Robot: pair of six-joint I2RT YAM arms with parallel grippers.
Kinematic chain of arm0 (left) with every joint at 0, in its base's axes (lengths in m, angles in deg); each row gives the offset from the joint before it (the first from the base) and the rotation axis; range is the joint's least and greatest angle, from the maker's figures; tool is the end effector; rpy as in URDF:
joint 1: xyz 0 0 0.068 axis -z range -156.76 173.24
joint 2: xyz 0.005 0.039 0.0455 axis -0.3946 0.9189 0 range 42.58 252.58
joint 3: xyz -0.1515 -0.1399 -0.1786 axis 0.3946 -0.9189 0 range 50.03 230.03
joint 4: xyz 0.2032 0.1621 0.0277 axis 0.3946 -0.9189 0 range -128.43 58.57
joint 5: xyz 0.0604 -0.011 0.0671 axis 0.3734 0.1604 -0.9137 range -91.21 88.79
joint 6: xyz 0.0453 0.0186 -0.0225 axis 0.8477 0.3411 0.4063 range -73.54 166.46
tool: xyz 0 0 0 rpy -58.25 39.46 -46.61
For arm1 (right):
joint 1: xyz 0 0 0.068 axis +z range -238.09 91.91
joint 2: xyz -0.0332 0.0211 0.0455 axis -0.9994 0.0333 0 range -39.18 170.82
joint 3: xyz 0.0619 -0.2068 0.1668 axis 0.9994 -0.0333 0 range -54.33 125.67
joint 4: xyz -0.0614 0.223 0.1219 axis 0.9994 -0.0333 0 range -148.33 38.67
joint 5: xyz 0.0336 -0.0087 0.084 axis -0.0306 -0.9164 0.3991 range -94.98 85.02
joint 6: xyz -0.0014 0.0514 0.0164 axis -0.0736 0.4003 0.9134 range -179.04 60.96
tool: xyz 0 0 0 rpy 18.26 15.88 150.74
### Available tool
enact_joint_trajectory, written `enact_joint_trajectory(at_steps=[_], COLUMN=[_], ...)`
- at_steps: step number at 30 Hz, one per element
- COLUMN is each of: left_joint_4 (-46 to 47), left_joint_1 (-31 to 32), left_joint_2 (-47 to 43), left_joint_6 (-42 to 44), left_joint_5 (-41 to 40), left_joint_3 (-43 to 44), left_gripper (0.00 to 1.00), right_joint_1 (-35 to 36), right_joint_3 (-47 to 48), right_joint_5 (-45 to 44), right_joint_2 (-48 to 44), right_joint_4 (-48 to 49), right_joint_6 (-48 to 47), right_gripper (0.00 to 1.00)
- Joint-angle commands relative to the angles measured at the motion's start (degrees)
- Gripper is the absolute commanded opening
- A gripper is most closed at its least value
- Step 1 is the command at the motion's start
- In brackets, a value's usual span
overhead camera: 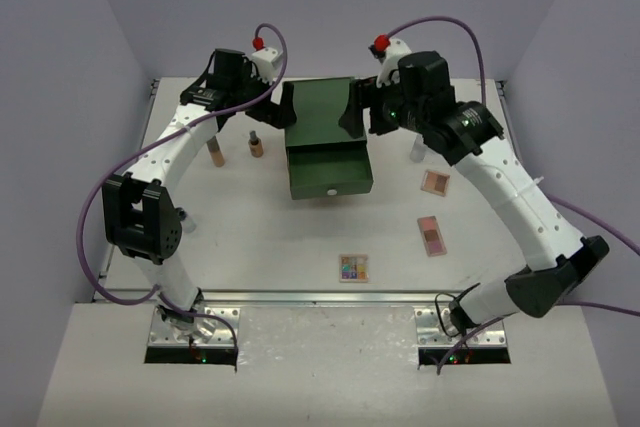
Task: Organize the makeup
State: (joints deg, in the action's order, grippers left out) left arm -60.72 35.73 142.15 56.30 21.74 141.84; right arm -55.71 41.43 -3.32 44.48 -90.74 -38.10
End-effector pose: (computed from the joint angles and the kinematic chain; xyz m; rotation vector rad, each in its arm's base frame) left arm 0.3875 -0.1002 0.3359 0.6400 2.1020 -0.4688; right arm 0.2656 0.1698 0.4355 -0.2280 2.0905 0.6019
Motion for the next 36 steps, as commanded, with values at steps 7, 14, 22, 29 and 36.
enact_joint_trajectory(at_steps=[7, 14, 22, 29, 36], left_joint_4=[1.0, 0.9, 0.8, 1.2, 1.3], left_joint_1=[0.8, 0.9, 1.0, 1.2, 1.5], left_joint_2=[-1.6, 3.5, 6.9, 8.8, 8.5], left_joint_6=[0.5, -0.3, 0.0, -0.3, -0.8], left_joint_5=[2.6, 6.9, 8.0, 9.8, 8.8], left_joint_3=[0.8, 4.5, 9.4, 11.8, 12.3], left_gripper=[0.94, 0.87, 0.85, 0.85, 0.87], right_joint_1=[-11.7, -11.7, -11.7, -11.7, -11.7], right_joint_3=[-0.7, -8.9, -20.1, -23.1, -22.1], right_joint_5=[7.9, 14.8, 17.5, 18.5, 17.2], right_joint_2=[13.6, 13.7, 9.0, 6.9, 6.8], right_joint_4=[6.8, 13.4, 22.0, 23.7, 22.8], right_joint_6=[9.9, 14.3, 19.3, 20.7, 20.8], right_gripper=[0.61, 0.61, 0.55, 0.50, 0.51])
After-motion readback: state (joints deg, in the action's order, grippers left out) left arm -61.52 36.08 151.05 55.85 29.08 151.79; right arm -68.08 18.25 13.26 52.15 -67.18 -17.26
